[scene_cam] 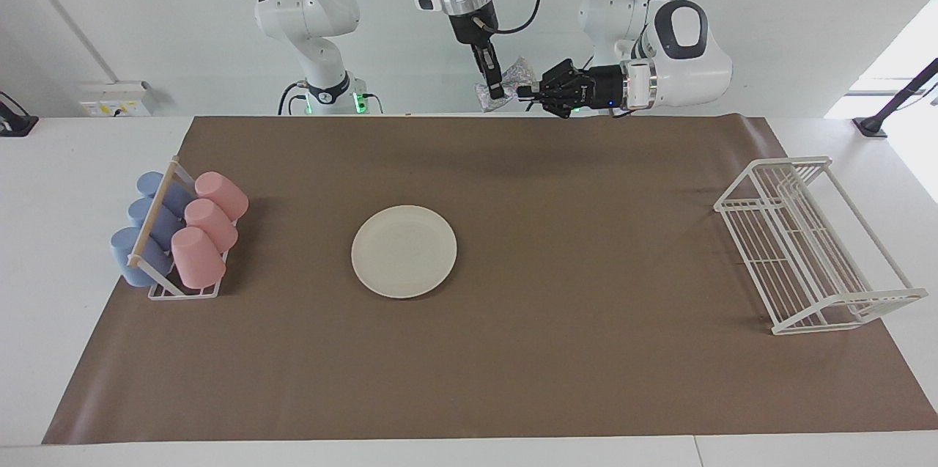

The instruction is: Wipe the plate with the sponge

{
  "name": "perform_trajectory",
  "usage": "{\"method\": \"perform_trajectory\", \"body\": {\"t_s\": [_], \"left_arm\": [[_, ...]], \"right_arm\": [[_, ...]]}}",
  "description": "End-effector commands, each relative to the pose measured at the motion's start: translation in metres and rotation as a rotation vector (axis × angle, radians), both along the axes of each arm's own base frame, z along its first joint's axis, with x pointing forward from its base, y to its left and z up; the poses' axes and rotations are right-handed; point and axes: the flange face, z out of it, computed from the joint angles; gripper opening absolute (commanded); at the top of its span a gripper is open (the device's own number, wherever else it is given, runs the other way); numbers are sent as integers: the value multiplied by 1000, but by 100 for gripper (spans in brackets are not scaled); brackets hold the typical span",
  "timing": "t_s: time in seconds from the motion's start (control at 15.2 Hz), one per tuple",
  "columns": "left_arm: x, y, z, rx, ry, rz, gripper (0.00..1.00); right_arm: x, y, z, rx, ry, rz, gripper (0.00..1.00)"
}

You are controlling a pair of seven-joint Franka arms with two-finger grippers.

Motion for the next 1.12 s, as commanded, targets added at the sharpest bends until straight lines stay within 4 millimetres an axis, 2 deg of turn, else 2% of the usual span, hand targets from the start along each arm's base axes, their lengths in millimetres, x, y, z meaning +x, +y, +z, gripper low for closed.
{"method": "perform_trajectory", "body": {"t_s": [0.0, 0.07, 0.13, 0.2, 0.39, 0.46, 0.59, 0.66, 0.79, 0.99, 1.05], "left_arm": [[-6, 8, 2, -17, -7, 8, 0], [-7, 6, 2, -13, -3, 3, 21], [-8, 6, 3, -6, 1, -2, 81], [-8, 7, 2, 6, 16, -3, 100], [-8, 7, 4, 10, 37, 1, 100], [-7, 7, 5, 12, 43, 1, 100], [-7, 7, 5, 31, 52, -2, 100], [-7, 7, 4, 43, 56, -4, 100], [-6, 6, 7, 76, 58, -10, 100], [-3, 7, 6, 244, 46, -53, 100], [-2, 9, 6, 282, 32, -64, 100]], "right_arm": [[-2, -6, -4, -3, -6, 31, 0], [-2, -6, -3, -4, -7, 34, 0], [-1, -7, -3, -3, -8, 31, 0], [-1, -7, -3, -3, -9, 32, 0], [2, -11, -4, -7, -7, 26, 0], [8, -19, -7, -14, -11, 24, 0], [33, -47, -10, -33, -36, 60, 0], [51, -71, -20, -54, -37, 76, 0], [75, -104, -54, -88, -28, 161, 0], [100, -118, -112, -62, -12, 171, 0], [105, -118, -141, -47, -15, 161, 0]]}}
